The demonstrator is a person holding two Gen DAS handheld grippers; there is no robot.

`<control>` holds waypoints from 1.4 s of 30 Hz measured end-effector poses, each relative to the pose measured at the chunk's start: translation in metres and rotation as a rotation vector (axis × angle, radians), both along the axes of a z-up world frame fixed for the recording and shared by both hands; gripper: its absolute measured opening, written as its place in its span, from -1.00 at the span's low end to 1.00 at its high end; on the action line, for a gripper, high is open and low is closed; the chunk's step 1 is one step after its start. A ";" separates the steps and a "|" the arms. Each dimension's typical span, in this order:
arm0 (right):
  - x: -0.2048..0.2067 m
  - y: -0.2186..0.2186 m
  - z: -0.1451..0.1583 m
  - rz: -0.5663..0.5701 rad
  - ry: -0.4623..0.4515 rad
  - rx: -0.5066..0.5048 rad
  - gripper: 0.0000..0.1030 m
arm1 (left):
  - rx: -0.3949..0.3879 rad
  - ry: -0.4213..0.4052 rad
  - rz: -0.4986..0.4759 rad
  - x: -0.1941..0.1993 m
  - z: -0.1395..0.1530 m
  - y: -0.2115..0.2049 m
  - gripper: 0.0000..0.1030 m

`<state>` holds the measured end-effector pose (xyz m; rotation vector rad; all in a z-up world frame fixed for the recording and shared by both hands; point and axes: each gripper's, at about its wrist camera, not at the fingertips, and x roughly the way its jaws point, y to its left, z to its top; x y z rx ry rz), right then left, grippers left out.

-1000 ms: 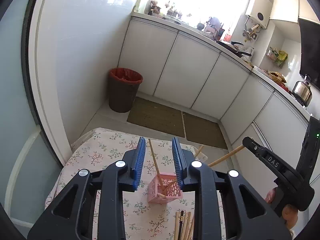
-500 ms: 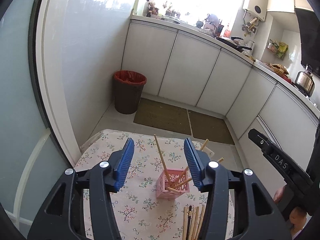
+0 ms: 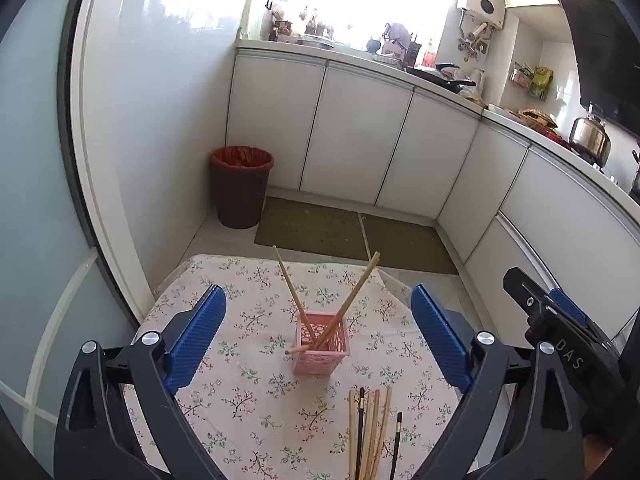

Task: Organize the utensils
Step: 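Move the left tool back down to the chopstick pile, then close the left tool on a wooden chopstick while the right tool grasps another, lift both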

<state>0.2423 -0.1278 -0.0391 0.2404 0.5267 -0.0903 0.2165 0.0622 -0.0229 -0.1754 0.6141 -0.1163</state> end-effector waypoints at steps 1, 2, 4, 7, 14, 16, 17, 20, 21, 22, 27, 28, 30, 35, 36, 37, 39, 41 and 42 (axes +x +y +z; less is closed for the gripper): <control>-0.004 -0.004 -0.003 -0.010 0.003 0.003 0.80 | 0.004 0.007 -0.005 -0.002 -0.003 -0.002 0.75; -0.007 -0.008 -0.006 -0.022 0.003 0.003 0.82 | 0.010 0.015 -0.011 -0.003 -0.006 -0.005 0.77; -0.017 -0.018 -0.014 -0.056 0.004 0.007 0.88 | 0.016 0.025 -0.016 -0.006 -0.013 -0.007 0.84; -0.027 -0.029 -0.031 -0.097 0.029 0.000 0.87 | 0.022 0.061 -0.033 -0.005 -0.023 -0.013 0.86; -0.047 -0.066 -0.096 -0.143 0.209 -0.041 0.87 | -0.047 0.304 -0.164 0.015 -0.081 -0.043 0.86; -0.042 -0.081 -0.114 -0.167 0.295 -0.019 0.87 | -0.008 0.373 -0.173 0.021 -0.104 -0.056 0.86; -0.040 -0.090 -0.123 -0.177 0.332 0.008 0.87 | 0.024 0.404 -0.173 0.027 -0.118 -0.064 0.86; -0.042 -0.113 -0.144 -0.206 0.408 0.084 0.87 | 0.085 0.488 -0.158 0.039 -0.154 -0.078 0.85; -0.041 -0.118 -0.152 -0.215 0.434 0.108 0.87 | 0.113 0.510 -0.143 0.044 -0.166 -0.082 0.76; -0.040 -0.123 -0.158 -0.218 0.457 0.130 0.87 | 0.142 0.525 -0.131 0.047 -0.178 -0.085 0.67; -0.034 -0.132 -0.183 -0.186 0.553 0.196 0.87 | 0.207 0.647 -0.095 0.067 -0.238 -0.104 -0.26; -0.034 -0.131 -0.185 -0.178 0.558 0.190 0.87 | 0.215 0.656 -0.080 0.072 -0.244 -0.107 -0.28; -0.033 -0.128 -0.185 -0.167 0.559 0.163 0.87 | 0.227 0.657 -0.063 0.078 -0.252 -0.112 -0.47; -0.029 -0.125 -0.188 -0.147 0.566 0.106 0.87 | 0.225 0.684 -0.040 0.089 -0.271 -0.119 -0.64; -0.027 -0.126 -0.188 -0.144 0.569 0.107 0.87 | 0.228 0.691 -0.037 0.090 -0.274 -0.119 -0.64; -0.026 -0.127 -0.189 -0.144 0.570 0.108 0.87 | 0.230 0.698 -0.033 0.092 -0.277 -0.119 -0.64; -0.025 -0.129 -0.190 -0.147 0.571 0.107 0.87 | 0.232 0.708 -0.027 0.094 -0.282 -0.118 -0.64; -0.023 -0.131 -0.191 -0.150 0.573 0.108 0.87 | 0.227 0.716 -0.033 0.096 -0.285 -0.117 -0.64; -0.021 -0.132 -0.193 -0.151 0.578 0.110 0.87 | 0.224 0.719 -0.036 0.097 -0.286 -0.116 -0.64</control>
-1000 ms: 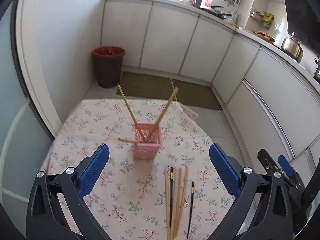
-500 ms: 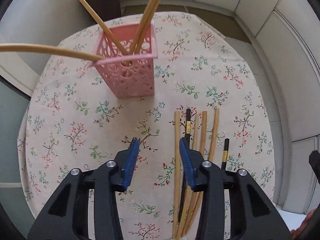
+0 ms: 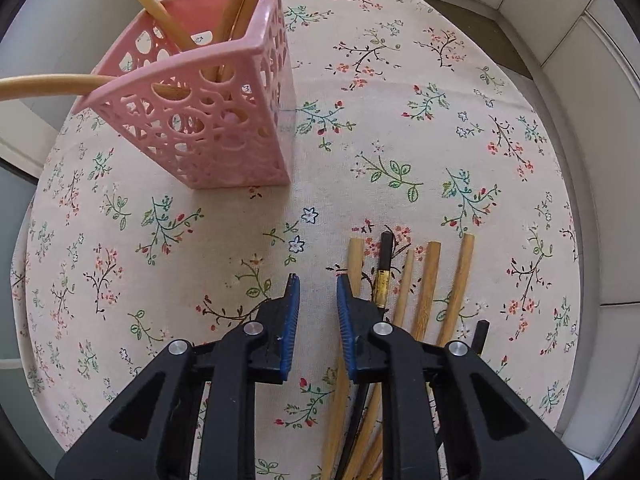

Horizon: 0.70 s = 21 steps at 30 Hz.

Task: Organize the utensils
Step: 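Close the left tool on a wooden chopstick while the right tool grasps another, lift both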

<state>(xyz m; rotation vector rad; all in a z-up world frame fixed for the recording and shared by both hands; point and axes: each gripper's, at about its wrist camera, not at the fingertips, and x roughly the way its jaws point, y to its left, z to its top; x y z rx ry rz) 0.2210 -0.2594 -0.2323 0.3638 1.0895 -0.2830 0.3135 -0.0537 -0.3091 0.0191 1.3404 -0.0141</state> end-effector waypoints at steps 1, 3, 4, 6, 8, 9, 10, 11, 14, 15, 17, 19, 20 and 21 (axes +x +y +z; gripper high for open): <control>0.002 0.000 -0.002 -0.001 0.006 0.004 0.87 | -0.009 0.004 0.000 0.002 -0.001 0.001 -0.64; 0.006 0.000 -0.007 0.002 0.025 0.018 0.87 | -0.030 0.012 0.007 0.006 -0.004 0.004 -0.63; 0.007 0.001 -0.009 0.005 0.031 0.026 0.87 | -0.035 0.015 0.010 0.007 -0.005 0.004 -0.63; 0.009 0.002 -0.010 0.007 0.034 0.026 0.87 | -0.060 0.023 0.021 0.012 -0.002 0.011 -0.63; 0.009 0.002 -0.009 0.004 0.027 0.022 0.87 | -0.089 0.015 0.027 0.015 0.007 0.018 -0.63; 0.009 0.002 -0.009 0.002 0.024 0.021 0.87 | -0.098 0.001 0.025 0.015 0.012 0.020 -0.63; 0.009 0.002 -0.009 0.000 0.025 0.022 0.87 | -0.104 -0.008 0.021 0.015 0.017 0.021 -0.62; 0.009 0.001 -0.010 -0.002 0.027 0.025 0.87 | -0.112 -0.012 0.017 0.013 0.021 0.026 -0.59; 0.010 0.000 -0.012 -0.002 0.038 0.040 0.87 | -0.114 -0.001 -0.001 0.011 0.020 0.026 -0.58; 0.010 0.000 -0.013 -0.002 0.040 0.037 0.87 | -0.110 0.007 -0.007 0.010 0.017 0.022 -0.58; 0.010 0.000 -0.013 -0.004 0.040 0.026 0.87 | -0.102 0.022 -0.015 0.010 0.009 0.020 -0.58; 0.011 -0.001 -0.014 -0.011 0.040 0.025 0.87 | -0.099 0.026 -0.026 0.011 0.002 0.016 -0.58; 0.012 -0.001 -0.015 -0.015 0.041 0.026 0.87 | -0.093 0.029 -0.035 0.011 -0.002 0.015 -0.58; 0.014 0.000 -0.016 -0.017 0.044 0.027 0.87 | -0.076 0.027 -0.047 0.012 -0.005 0.014 -0.67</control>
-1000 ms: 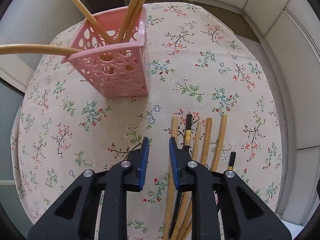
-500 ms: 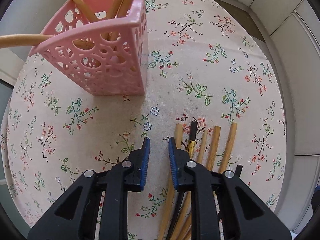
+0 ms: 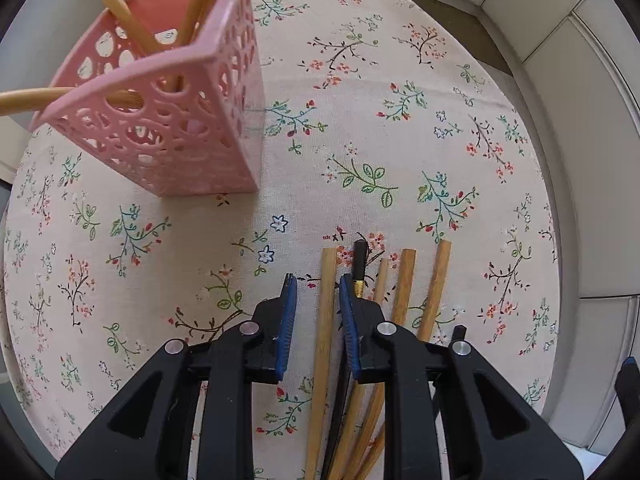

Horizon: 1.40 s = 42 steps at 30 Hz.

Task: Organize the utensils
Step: 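Close the left tool on a wooden chopstick while the right tool grasps another, lift both, then carry both held chopsticks upright over the pink basket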

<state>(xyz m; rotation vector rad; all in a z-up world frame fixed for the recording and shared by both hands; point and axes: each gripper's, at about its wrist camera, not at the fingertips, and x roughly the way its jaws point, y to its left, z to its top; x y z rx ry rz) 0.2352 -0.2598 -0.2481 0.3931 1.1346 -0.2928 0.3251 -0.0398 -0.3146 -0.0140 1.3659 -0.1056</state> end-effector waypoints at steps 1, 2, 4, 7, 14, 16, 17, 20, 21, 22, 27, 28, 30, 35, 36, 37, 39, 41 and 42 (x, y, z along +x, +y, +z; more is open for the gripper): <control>0.003 0.001 -0.001 -0.001 0.002 -0.001 0.87 | 0.030 -0.025 -0.016 -0.001 0.001 -0.002 -0.83; 0.007 0.003 -0.003 -0.002 0.005 -0.004 0.87 | 0.051 -0.035 -0.031 -0.002 0.000 -0.002 -0.88; 0.019 0.010 -0.008 0.009 0.016 -0.007 0.87 | 0.041 -0.038 -0.031 -0.005 0.000 0.002 -0.88; 0.037 0.025 -0.021 0.036 0.051 0.006 0.87 | 0.030 -0.043 -0.008 -0.010 0.003 0.020 -0.88; 0.086 0.077 -0.051 0.108 0.141 0.062 0.44 | -0.009 -0.100 0.001 -0.037 0.035 0.080 -0.88; 0.098 0.092 -0.061 0.123 0.170 0.047 0.30 | -0.016 -0.138 -0.002 -0.045 0.051 0.093 -0.88; 0.102 0.099 -0.065 0.129 0.183 0.029 0.25 | -0.021 -0.154 -0.003 -0.049 0.059 0.097 -0.88; 0.111 0.116 -0.082 0.150 0.238 -0.009 0.06 | -0.025 -0.201 -0.011 -0.055 0.080 0.098 -0.88; 0.112 0.120 -0.090 0.158 0.270 -0.008 -0.05 | -0.019 -0.219 -0.013 -0.056 0.087 0.093 -0.88; 0.111 0.124 -0.088 0.154 0.249 -0.035 -0.10 | -0.015 -0.236 -0.016 -0.057 0.094 0.092 -0.88; 0.105 0.130 -0.079 0.134 0.230 -0.032 -0.84 | -0.002 -0.306 -0.030 -0.067 0.106 0.073 -0.88; 0.100 0.127 -0.074 0.124 0.212 -0.026 -0.84 | -0.002 -0.315 -0.035 -0.063 0.109 0.073 -0.88; 0.088 0.123 -0.060 0.115 0.173 0.000 -0.84 | -0.005 -0.336 -0.043 -0.070 0.118 0.074 -0.88; 0.043 0.119 0.005 0.146 0.015 0.002 -0.84 | -0.025 -0.374 -0.044 -0.088 0.139 0.077 -0.88; 0.033 0.116 0.019 0.154 -0.022 -0.005 -0.84 | -0.032 -0.381 -0.043 -0.093 0.143 0.078 -0.88; 0.022 0.117 0.032 0.165 -0.057 -0.017 -0.84 | -0.039 -0.389 -0.042 -0.098 0.148 0.079 -0.88; 0.002 0.115 0.051 0.188 -0.113 -0.030 -0.84 | -0.052 -0.410 -0.044 -0.109 0.158 0.080 -0.88; -0.018 0.114 0.066 0.214 -0.158 -0.037 -0.84 | -0.065 -0.429 -0.049 -0.119 0.167 0.081 -0.88; -0.029 0.114 0.074 0.227 -0.177 -0.043 -0.84 | -0.073 -0.441 -0.051 -0.125 0.173 0.081 -0.88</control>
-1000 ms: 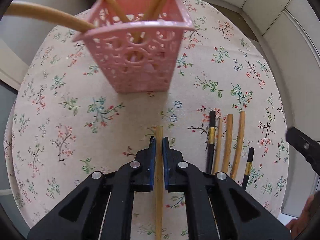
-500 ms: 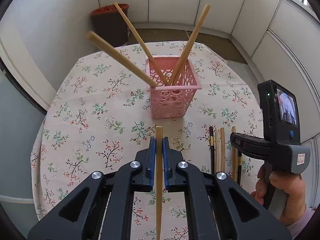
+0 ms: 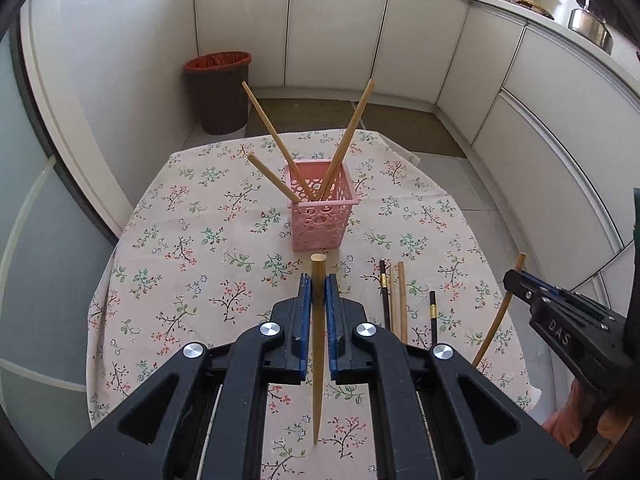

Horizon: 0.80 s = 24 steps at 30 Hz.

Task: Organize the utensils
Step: 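Carry both held chopsticks upright over the pink basket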

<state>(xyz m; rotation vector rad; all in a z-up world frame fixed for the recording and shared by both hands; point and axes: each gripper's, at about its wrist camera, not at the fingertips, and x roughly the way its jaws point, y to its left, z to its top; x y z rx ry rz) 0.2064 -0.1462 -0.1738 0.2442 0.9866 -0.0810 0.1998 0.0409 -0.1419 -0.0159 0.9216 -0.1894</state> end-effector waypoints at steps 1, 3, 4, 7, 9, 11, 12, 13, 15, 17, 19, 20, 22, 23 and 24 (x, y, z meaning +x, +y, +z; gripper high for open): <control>-0.009 0.001 0.006 0.007 -0.009 0.003 -0.84 | -0.007 -0.012 -0.002 -0.007 0.006 0.000 -0.88; -0.021 -0.004 0.015 0.018 -0.020 0.020 -0.84 | -0.022 -0.030 -0.003 -0.016 0.012 0.002 -0.88; -0.026 -0.006 0.021 0.022 -0.026 0.029 -0.85 | -0.030 -0.037 -0.003 -0.021 0.015 0.003 -0.88; -0.041 -0.014 0.042 0.034 -0.059 0.056 -0.85 | -0.048 -0.060 -0.010 -0.031 0.029 0.005 -0.88; -0.048 -0.015 0.057 0.043 -0.095 0.050 -0.85 | -0.048 -0.086 -0.016 -0.037 0.040 0.005 -0.88; -0.054 -0.014 0.074 0.053 -0.138 0.028 -0.85 | -0.042 -0.102 -0.022 -0.039 0.049 0.004 -0.88; -0.056 -0.013 0.085 0.059 -0.158 0.024 -0.85 | -0.037 -0.110 -0.026 -0.039 0.053 0.004 -0.88; -0.056 -0.011 0.095 0.068 -0.176 0.022 -0.85 | -0.031 -0.117 -0.028 -0.039 0.058 0.003 -0.88; -0.052 -0.009 0.115 0.079 -0.207 0.026 -0.85 | -0.030 -0.129 -0.032 -0.034 0.069 0.003 -0.88; -0.047 -0.007 0.134 0.085 -0.237 0.029 -0.85 | -0.034 -0.142 -0.035 -0.028 0.082 0.004 -0.88; -0.038 -0.005 0.153 0.094 -0.271 0.028 -0.85 | -0.028 -0.170 -0.036 -0.024 0.098 0.004 -0.88; -0.035 -0.004 0.161 0.097 -0.286 0.029 -0.85 | -0.026 -0.188 -0.036 -0.021 0.108 0.004 -0.88; -0.027 -0.003 0.177 0.101 -0.315 0.043 -0.85 | -0.031 -0.213 -0.041 -0.015 0.123 0.004 -0.88; -0.022 -0.003 0.182 0.101 -0.327 0.051 -0.85 | -0.031 -0.226 -0.041 -0.012 0.130 0.003 -0.88; -0.016 -0.003 0.189 0.099 -0.343 0.062 -0.85 | -0.028 -0.245 -0.038 -0.008 0.138 0.002 -0.88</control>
